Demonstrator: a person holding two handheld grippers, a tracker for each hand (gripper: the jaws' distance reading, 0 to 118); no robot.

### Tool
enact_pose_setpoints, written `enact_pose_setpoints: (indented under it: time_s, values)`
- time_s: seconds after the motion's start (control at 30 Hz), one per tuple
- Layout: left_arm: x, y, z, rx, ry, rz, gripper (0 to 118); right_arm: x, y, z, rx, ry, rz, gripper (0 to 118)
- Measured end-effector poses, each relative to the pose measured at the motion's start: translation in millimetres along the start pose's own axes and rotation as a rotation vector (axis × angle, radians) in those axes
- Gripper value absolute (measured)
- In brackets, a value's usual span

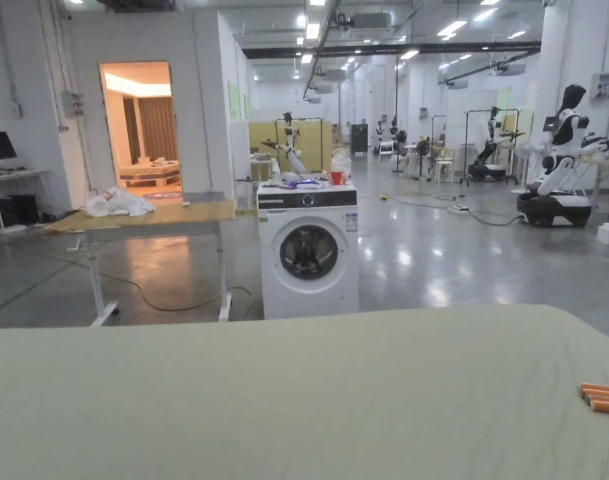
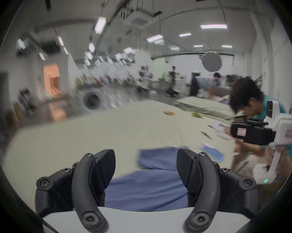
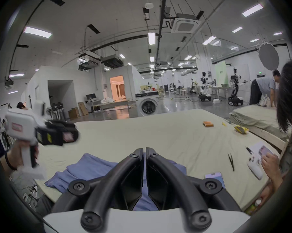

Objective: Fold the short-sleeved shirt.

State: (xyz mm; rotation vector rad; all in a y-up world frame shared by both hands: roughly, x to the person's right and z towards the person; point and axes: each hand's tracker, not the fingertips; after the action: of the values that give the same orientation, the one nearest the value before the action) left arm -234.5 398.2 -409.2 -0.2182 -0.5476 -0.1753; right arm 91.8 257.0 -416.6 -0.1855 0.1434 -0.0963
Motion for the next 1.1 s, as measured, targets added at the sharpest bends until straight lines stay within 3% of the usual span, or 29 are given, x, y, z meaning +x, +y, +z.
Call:
enact_pose_setpoints:
  time_s: [0.23,0.27,0.37,0.4,0.6,0.8,1.1]
  values:
    - [24.6,-38.5,125.8,0.255,0.224,-0.120,72,-28.6,19.7,-14.0,0.046,0.026,0.111,1]
    - [35.5,-46.3,131.3,0.275,0.286,-0.116,62,-33.0,20.2,-14.2,0.051,0.030,0.117,1]
    - [54.3,-53.2,148.3,0.273,0.386,-0.068,15,-43.4,16.9,-12.8,0.075,0.072,0.124,1]
    - [56.5,-55.5,149.7,0.265,0.406,-0.044,6,-46.8,15.6,-11.7,0.085,0.077,0.125,1]
    - [63.5,-55.0,162.8,0.244,0.524,0.027,0,-55.8,12.5,-3.3,0.139,0.094,0.142,1]
    - [47.0,-47.6,167.3,0.264,0.527,0.075,0,-48.7,12.5,-8.5,0.139,0.099,0.082,1]
    - [34.4,-45.1,157.6,0.237,0.509,0.103,0,-50.5,10.4,-4.7,0.124,0.085,0.092,1]
